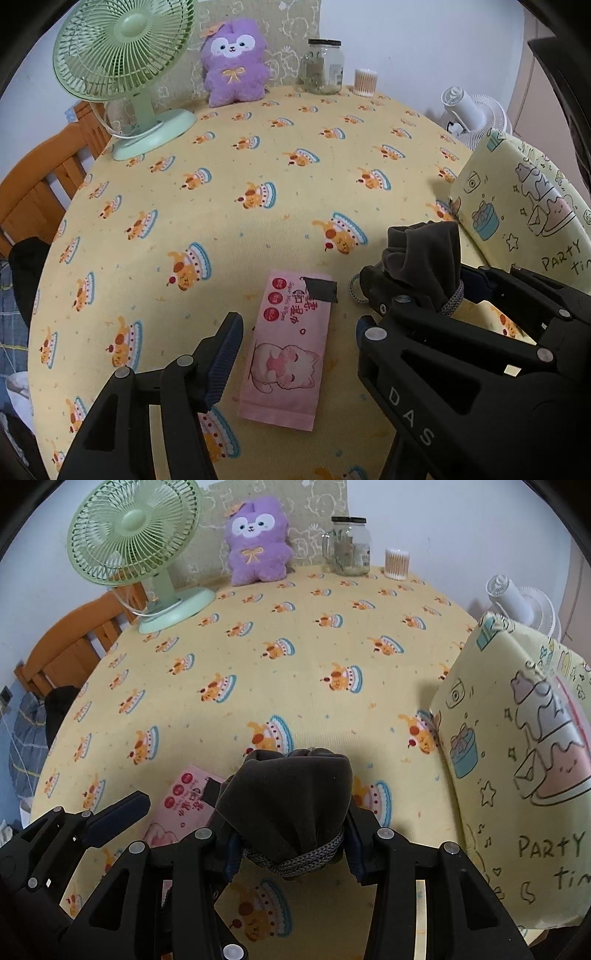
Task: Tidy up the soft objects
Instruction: 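Grasp the grey drawstring pouch with the right gripper while the left grasps the pink wipes pack, then carry the pink pack and grey pouch over the gift box with both grippers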
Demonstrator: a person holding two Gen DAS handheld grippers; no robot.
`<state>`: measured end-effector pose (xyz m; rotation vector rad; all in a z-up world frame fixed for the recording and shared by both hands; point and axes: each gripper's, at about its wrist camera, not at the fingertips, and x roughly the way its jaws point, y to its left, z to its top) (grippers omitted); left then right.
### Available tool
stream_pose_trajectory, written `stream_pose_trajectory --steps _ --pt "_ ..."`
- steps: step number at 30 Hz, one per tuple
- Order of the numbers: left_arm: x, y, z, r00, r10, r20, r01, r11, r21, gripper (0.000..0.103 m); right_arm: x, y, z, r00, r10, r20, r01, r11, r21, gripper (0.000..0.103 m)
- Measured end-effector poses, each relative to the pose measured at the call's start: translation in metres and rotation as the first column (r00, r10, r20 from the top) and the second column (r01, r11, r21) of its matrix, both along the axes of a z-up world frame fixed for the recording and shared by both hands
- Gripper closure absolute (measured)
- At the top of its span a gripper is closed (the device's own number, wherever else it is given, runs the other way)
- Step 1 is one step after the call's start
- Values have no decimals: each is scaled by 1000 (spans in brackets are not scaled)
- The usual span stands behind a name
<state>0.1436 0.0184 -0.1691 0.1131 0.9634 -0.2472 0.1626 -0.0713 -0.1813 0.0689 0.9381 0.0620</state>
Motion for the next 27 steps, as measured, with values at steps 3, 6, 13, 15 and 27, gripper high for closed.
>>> stream_pose_trajectory --steps 3,6,13,15,27 --pt "0 1 -5 1000 9 2 -9 1000 -14 37 2 1 -5 1000 3 -11 -3 1000 -15 55" --pt "-1 2 -5 1000 19 20 -19 1000 -17 45 1 3 -7 1000 2 -2 -2 1000 -20 55" --pt "-1 8 3 993 112 26 -108 988 -108 63 7 6 3 1000 19 -4 -19 999 -41 55" --pt "-3 5 9 993 109 46 -104 990 -97 63 6 4 7 1000 24 8 -23 999 -39 55" --pt "-17 3 49 980 131 148 -119 989 -85 63 -9 0 47 993 50 102 -47 998 -34 55"
